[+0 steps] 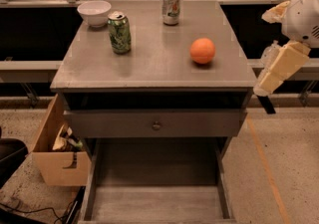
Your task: Place orange into middle drawer
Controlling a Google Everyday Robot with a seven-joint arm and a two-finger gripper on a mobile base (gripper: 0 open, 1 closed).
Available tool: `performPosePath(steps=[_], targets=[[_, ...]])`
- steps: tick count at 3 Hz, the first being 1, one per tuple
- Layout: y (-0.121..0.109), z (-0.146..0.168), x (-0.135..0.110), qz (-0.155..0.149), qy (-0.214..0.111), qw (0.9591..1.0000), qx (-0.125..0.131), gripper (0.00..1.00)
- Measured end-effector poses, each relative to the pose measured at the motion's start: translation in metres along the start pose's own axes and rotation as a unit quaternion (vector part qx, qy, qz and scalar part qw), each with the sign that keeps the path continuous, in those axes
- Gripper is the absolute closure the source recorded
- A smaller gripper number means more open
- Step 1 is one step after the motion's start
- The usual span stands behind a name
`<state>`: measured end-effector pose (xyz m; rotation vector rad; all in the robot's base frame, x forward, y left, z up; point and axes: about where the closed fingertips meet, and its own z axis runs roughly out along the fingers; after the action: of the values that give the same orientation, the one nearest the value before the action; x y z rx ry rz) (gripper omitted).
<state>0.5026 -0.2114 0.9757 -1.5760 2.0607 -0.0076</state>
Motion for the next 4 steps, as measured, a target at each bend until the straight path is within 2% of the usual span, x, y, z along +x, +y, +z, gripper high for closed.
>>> performPosePath(steps=[1,2,3,4], targets=[[-0.048,0.034,-0.013,0.013,-0.113,0.9928,0.036,0.00],[-0.077,0.054,-0.022,0.029,-0.200,0.9776,0.058,0.00],[-0.088,0.082,-0.028,0.042,-0.263,0.9629,0.042,0.00],[-0.096,0.107,-0.034,0.052,-0.300,0.9525,0.019,0.00]])
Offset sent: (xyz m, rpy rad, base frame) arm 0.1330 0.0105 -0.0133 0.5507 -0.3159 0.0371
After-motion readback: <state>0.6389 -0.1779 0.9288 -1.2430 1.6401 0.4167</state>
